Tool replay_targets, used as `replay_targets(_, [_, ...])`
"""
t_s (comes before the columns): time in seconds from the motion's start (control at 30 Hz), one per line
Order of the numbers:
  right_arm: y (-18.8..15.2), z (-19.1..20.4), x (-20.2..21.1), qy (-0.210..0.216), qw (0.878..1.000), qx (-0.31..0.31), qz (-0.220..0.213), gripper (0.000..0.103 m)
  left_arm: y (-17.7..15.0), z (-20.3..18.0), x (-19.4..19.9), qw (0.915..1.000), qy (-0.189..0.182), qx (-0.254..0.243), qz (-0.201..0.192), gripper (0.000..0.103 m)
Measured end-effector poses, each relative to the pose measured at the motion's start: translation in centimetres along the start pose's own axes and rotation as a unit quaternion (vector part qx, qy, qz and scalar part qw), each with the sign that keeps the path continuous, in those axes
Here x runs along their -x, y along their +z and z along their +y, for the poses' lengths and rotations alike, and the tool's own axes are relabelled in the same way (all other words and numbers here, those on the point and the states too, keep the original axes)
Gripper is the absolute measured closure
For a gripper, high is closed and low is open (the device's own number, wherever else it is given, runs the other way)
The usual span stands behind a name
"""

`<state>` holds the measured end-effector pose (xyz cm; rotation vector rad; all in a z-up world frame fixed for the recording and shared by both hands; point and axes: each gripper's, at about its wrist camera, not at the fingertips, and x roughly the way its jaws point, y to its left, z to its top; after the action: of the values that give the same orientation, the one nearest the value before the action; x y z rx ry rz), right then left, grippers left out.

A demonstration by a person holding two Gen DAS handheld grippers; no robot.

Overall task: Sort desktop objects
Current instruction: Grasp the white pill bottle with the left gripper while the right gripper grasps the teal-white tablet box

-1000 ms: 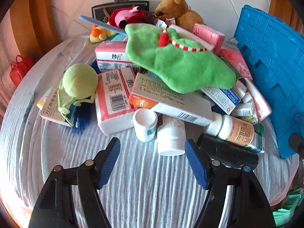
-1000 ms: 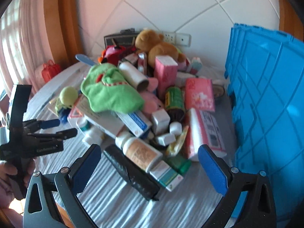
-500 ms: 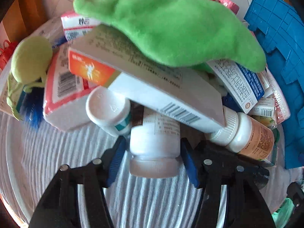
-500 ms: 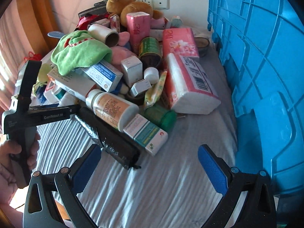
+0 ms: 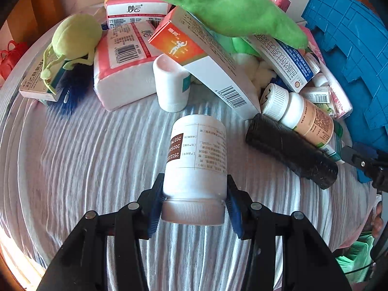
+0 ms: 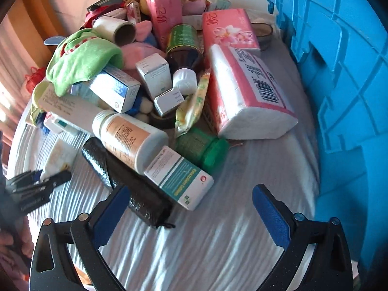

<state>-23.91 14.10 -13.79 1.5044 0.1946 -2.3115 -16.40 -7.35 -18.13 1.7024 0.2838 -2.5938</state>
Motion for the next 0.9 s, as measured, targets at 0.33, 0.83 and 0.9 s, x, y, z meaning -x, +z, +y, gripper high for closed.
replay_targets(0.33, [0.8, 0.7, -2.6, 0.024, 0.999, 0.011, 0.031, 0.02, 0.8, -1.1, -1.3, 0.9997, 0.018, -0.017, 0.008, 0.056])
replay_targets(0.83, [0.6, 0.8, -2.5, 0.037, 0.998, 0.008, 0.04, 0.033, -1.1, -1.7, 1.6, 0.9995, 0.005, -0.026, -0.015, 0.057])
replay_targets(0.9, [0.6, 0.9, -2.3, 0.035, 0.998, 0.007, 0.044, 0.033, -1.3, -1.7, 1.7, 0.9995, 0.004, -0.027, -0.014, 0.057])
